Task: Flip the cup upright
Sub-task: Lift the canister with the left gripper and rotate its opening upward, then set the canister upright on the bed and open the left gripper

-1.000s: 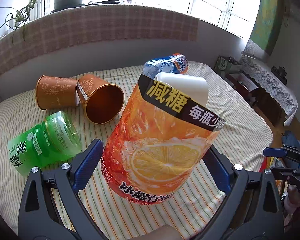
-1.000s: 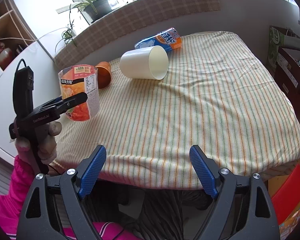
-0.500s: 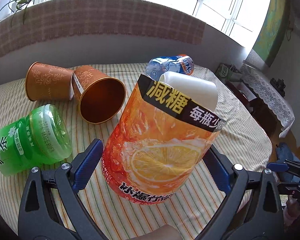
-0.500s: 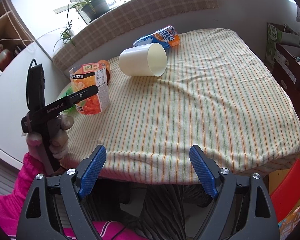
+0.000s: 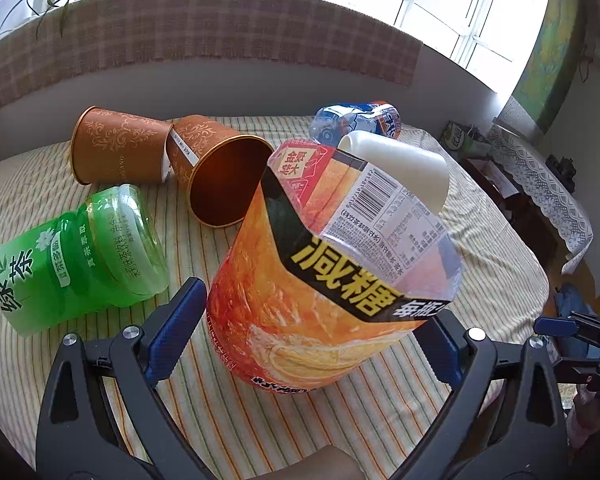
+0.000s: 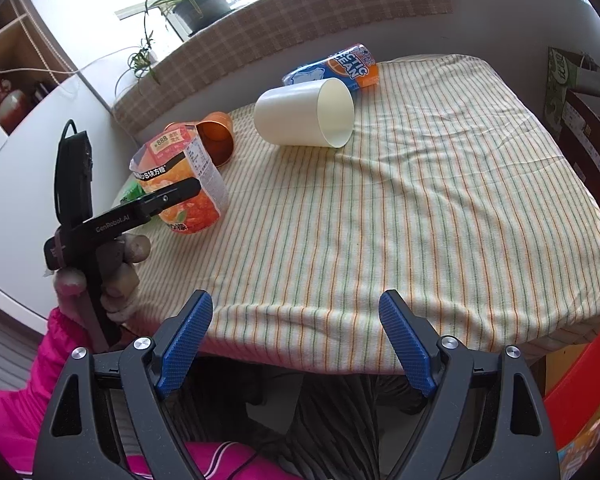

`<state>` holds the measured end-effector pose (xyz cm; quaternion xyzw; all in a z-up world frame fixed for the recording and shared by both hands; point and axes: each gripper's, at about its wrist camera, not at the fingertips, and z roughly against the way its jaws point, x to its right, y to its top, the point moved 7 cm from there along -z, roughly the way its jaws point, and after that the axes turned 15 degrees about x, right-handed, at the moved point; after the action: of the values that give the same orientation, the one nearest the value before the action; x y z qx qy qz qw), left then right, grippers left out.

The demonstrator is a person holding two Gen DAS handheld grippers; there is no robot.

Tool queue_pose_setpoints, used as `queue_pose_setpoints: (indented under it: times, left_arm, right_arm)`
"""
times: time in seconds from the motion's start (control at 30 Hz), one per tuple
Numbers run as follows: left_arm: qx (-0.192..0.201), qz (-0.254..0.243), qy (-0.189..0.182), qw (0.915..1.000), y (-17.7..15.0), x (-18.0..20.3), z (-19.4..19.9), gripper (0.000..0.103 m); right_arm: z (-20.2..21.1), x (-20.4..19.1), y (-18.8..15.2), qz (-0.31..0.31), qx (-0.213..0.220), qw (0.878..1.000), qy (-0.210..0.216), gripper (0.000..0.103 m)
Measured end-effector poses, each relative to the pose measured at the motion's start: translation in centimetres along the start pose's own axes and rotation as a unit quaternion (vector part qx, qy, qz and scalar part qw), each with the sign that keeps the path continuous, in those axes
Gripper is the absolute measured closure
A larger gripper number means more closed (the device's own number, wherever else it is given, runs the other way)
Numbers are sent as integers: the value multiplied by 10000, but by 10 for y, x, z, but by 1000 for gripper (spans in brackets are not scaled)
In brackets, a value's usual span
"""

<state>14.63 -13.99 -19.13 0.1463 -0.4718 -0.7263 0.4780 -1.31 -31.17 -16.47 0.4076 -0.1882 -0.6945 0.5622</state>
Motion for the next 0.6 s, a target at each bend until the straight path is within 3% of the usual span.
queue_pose_setpoints:
  times: [0.6]
  left_arm:
    - [-207, -156, 106, 9996, -15, -10, 19, 4]
  right_arm:
    - [-13, -15, 0, 126, -96, 9998, 119, 17]
